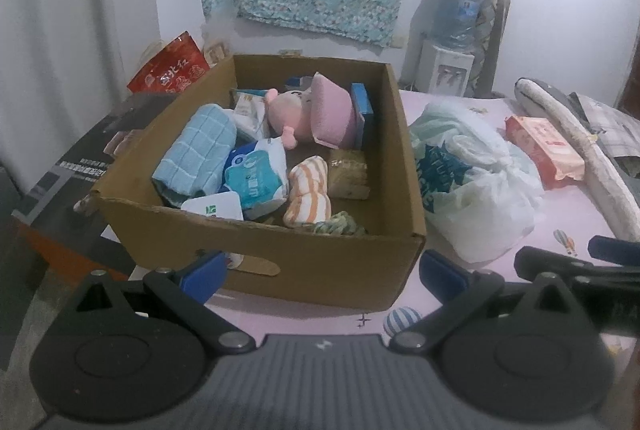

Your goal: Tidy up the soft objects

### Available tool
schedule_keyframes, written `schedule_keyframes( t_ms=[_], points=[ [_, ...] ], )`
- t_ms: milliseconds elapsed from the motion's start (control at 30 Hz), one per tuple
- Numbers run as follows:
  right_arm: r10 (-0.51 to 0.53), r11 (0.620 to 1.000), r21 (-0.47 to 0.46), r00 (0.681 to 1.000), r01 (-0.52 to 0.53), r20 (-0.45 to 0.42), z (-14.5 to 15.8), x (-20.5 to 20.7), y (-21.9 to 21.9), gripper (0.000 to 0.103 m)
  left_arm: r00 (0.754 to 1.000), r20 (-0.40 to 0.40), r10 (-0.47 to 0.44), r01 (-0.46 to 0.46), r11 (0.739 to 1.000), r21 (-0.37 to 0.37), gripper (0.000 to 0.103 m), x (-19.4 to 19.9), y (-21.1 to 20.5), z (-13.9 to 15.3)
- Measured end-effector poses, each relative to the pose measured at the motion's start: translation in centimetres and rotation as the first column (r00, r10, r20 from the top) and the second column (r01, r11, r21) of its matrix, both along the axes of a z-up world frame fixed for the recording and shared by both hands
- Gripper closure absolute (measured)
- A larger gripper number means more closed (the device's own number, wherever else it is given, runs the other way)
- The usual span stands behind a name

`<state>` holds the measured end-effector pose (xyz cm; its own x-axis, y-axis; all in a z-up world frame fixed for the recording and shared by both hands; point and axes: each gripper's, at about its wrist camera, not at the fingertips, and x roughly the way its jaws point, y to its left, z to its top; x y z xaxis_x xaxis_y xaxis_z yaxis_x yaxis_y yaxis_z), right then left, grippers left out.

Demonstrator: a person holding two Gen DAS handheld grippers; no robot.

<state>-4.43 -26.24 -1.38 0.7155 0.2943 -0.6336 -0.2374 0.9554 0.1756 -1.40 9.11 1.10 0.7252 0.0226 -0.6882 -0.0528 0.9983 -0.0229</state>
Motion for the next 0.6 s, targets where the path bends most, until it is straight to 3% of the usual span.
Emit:
schedule_keyframes(
  t_ms=[167, 600],
  points=[
    [0.026, 1.000, -0.007, 1.000, -0.026, -0.009, -0.2, 0.2, 1.0, 0.001, 1.000, 0.006, 0.019, -0.019, 0.999, 0.033, 0.000, 0.0, 0.2, 0.0],
    [0.024, 0.999, -0.047, 1.000, -0.024, -0.020, -0.9, 1.1, 2.0, 0.001, 0.998, -0.037, 0.047, -0.045, 0.998, 0.033, 0.000, 0.5, 1.0, -0.9]
  ],
)
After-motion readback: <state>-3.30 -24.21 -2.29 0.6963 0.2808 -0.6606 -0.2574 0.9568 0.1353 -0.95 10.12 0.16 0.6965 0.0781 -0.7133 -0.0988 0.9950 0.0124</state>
